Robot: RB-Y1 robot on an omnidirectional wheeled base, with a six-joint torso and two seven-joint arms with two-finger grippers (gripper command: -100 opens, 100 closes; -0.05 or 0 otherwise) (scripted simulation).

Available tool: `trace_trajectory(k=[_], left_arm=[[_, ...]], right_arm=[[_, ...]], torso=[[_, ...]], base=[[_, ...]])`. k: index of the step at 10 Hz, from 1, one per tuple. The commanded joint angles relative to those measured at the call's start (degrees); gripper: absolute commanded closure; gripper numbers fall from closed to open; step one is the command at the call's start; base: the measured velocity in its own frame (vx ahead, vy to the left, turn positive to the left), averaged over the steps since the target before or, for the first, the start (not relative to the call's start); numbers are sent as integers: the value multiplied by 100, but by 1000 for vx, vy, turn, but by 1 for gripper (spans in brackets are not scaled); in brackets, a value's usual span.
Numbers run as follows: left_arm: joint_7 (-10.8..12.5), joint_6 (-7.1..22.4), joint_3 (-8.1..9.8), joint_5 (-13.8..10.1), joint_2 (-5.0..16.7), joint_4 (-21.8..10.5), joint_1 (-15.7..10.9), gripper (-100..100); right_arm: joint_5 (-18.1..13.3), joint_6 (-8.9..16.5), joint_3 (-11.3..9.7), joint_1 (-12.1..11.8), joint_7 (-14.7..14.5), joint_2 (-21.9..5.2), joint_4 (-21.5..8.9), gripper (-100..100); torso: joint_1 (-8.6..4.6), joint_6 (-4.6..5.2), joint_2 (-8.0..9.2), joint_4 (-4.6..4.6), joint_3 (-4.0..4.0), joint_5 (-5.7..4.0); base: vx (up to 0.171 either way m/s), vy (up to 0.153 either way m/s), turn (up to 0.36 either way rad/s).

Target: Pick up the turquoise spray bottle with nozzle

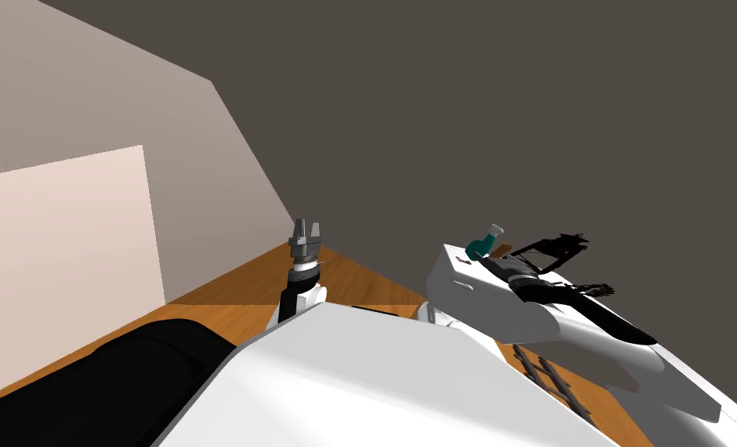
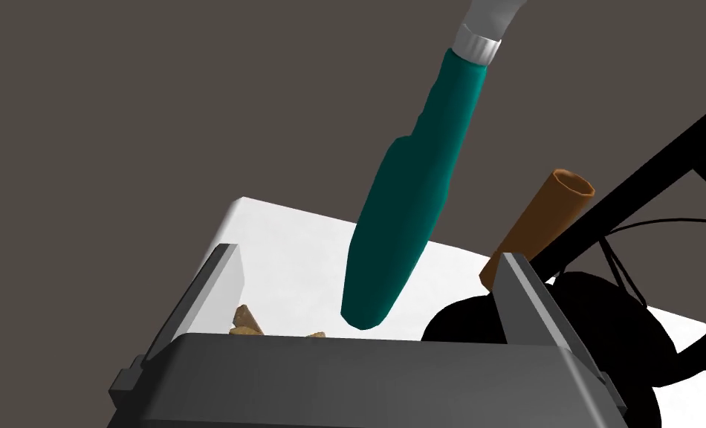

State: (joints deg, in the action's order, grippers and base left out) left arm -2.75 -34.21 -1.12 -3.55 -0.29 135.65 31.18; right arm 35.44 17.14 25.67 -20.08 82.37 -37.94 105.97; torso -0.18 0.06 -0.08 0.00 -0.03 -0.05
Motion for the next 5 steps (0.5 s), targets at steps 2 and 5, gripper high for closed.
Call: trace_trajectory(k=[2, 5], left_arm=[[0, 0, 0, 0, 0, 0, 0, 0], [0, 0, 0, 0, 0, 0, 0, 0]], right_arm=[[249, 230, 207, -41, 437, -214, -172, -100], [445, 407, 380, -84, 849, -372, -294, -100]], torso=[[-1, -2, -1, 0, 0, 0], [-2, -2, -4, -1, -2, -1]], base=[[2, -18, 141], [8, -21, 108]])
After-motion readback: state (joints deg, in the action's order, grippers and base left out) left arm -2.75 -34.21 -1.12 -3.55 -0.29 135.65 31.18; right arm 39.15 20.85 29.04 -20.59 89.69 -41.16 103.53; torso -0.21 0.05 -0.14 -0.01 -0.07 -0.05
